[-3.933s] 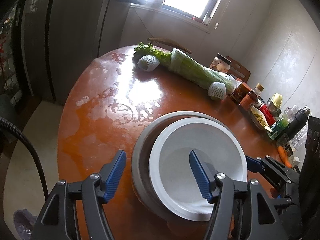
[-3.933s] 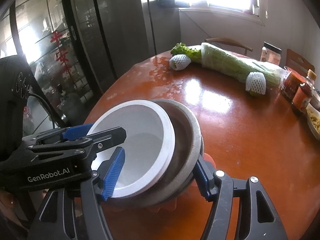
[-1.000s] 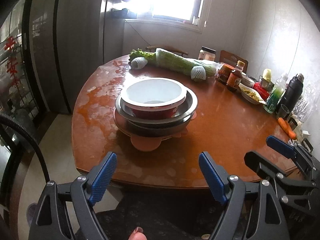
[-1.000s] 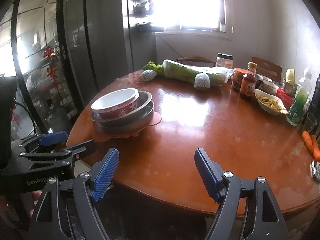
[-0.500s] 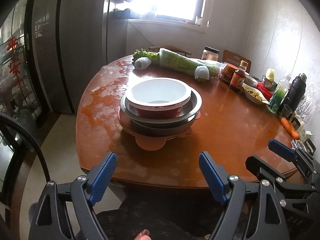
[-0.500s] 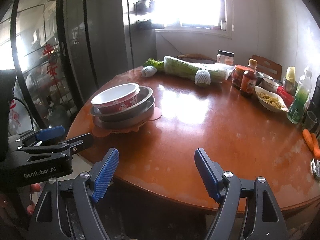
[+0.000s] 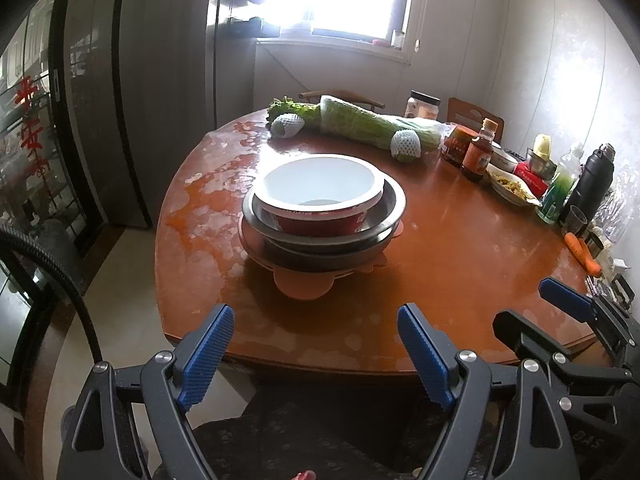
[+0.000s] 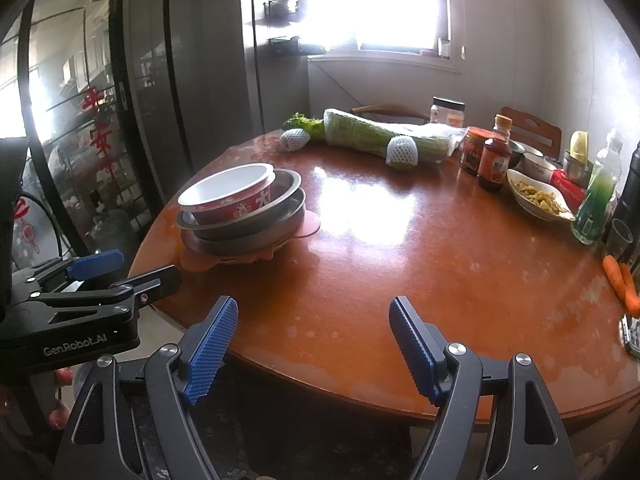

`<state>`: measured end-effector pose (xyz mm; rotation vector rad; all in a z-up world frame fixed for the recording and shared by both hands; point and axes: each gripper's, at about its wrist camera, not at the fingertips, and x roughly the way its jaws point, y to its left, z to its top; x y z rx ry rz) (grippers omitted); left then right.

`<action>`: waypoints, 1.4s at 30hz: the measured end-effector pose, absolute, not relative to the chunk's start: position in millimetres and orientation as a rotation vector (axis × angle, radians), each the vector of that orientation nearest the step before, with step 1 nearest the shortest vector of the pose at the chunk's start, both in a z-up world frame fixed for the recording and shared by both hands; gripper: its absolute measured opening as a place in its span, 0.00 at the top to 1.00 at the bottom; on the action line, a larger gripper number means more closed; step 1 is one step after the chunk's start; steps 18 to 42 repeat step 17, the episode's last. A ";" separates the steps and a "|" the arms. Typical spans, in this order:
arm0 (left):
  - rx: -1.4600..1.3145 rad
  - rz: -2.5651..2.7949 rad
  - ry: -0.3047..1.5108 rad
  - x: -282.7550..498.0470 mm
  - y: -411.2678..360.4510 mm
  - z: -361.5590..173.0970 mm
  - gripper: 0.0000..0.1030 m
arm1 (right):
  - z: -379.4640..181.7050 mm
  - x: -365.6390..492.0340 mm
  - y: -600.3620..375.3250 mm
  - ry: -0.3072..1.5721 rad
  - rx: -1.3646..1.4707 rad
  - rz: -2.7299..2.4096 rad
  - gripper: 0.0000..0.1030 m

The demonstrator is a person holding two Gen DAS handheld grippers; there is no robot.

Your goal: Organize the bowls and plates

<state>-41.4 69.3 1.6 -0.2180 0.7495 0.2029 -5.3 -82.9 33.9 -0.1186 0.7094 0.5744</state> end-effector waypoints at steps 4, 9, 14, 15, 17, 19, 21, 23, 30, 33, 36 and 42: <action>-0.218 0.207 0.749 -41.6 69.5 1.6 0.19 | 34.6 -5.9 -83.3 0.709 -0.118 0.570 0.23; -0.216 0.217 0.750 -41.7 72.7 1.5 0.19 | 34.8 -5.1 -83.9 0.708 -0.122 0.569 0.23; -0.212 0.222 0.751 -42.3 75.3 1.5 0.19 | 35.5 -3.9 -86.0 0.707 -0.116 0.561 0.23; -0.211 0.229 0.750 -42.8 76.9 1.9 0.19 | 35.6 -3.3 -86.4 0.707 -0.115 0.560 0.23; -0.216 0.237 0.738 -42.5 82.9 3.9 0.19 | 35.3 -1.9 -87.3 0.707 -0.115 0.554 0.23; -0.216 0.237 0.738 -42.5 82.9 3.9 0.19 | 35.3 -1.9 -87.3 0.707 -0.115 0.554 0.23; -0.216 0.237 0.738 -42.5 82.9 3.9 0.19 | 35.3 -1.9 -87.3 0.707 -0.115 0.554 0.23; -0.216 0.237 0.738 -42.5 82.9 3.9 0.19 | 35.3 -1.9 -87.3 0.707 -0.115 0.554 0.23; -0.216 0.237 0.738 -42.5 82.9 3.9 0.19 | 35.3 -1.9 -87.3 0.707 -0.115 0.554 0.23; -0.216 0.237 0.738 -42.5 82.9 3.9 0.19 | 35.3 -1.9 -87.3 0.707 -0.115 0.554 0.23; -0.216 0.237 0.738 -42.5 82.9 3.9 0.19 | 35.3 -1.9 -87.3 0.707 -0.115 0.554 0.23; -0.216 0.237 0.738 -42.5 82.9 3.9 0.19 | 35.3 -1.9 -87.3 0.707 -0.115 0.554 0.23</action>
